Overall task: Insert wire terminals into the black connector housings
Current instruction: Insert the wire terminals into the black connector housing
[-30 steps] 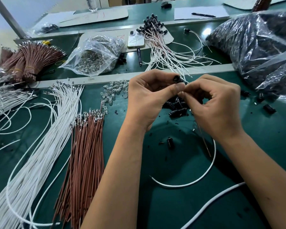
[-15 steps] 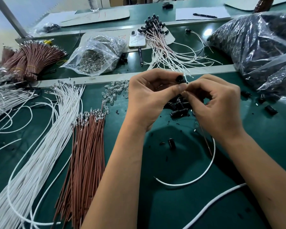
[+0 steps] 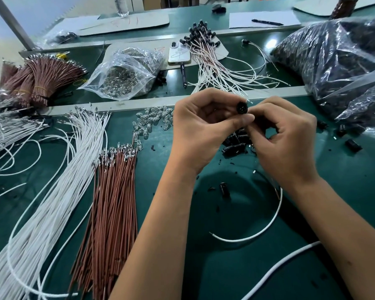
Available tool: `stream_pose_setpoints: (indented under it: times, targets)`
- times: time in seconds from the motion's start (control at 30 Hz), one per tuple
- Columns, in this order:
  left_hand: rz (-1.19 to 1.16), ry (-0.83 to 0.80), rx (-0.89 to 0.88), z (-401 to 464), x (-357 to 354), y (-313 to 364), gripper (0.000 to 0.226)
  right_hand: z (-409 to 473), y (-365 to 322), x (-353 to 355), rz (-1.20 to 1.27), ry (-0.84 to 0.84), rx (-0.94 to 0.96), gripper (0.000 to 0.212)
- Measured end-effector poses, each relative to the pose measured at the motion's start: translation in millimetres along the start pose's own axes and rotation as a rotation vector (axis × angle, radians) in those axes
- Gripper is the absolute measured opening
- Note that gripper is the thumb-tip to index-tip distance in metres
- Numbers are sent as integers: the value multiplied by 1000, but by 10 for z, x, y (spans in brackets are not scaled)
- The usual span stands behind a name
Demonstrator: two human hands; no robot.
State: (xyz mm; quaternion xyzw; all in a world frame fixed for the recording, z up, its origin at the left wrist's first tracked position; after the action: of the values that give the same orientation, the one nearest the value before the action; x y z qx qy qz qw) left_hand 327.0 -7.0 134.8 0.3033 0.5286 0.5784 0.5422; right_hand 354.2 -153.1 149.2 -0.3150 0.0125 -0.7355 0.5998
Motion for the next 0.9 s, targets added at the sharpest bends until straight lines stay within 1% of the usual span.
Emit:
stream_pose_setpoints:
  times: [0.17, 0.3, 0.67, 0.8, 0.9]
  targets:
    - [34, -8, -22, -10, -38, 22, 31, 3, -5, 11, 4, 8, 14, 5]
    - [76, -8, -43, -14, -53, 36, 27, 1, -15, 16, 5, 9, 25, 5]
    - [-9, 34, -59, -19, -31, 37, 30, -5, -6, -31, 23, -19, 7, 7]
    - [-13, 46, -61, -17, -31, 36, 31, -14, 6, -58, 41, -26, 1, 11]
    - [-7, 51, -66, -18, -39, 35, 32, -14, 17, -71, 36, -26, 0, 18]
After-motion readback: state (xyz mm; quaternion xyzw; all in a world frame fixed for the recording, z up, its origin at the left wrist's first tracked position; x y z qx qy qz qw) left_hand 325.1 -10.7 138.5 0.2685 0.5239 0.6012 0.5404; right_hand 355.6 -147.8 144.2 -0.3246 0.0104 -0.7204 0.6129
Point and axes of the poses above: each hand's wrist, its own z-axis towards the middle knuckle, its own x-axis out of the back of the hand, y = z × x, the point moved 10 cm from there along z, towards the middle knuckle, and after that the axes turned 8 degrees about x, right-handed, at the moved point
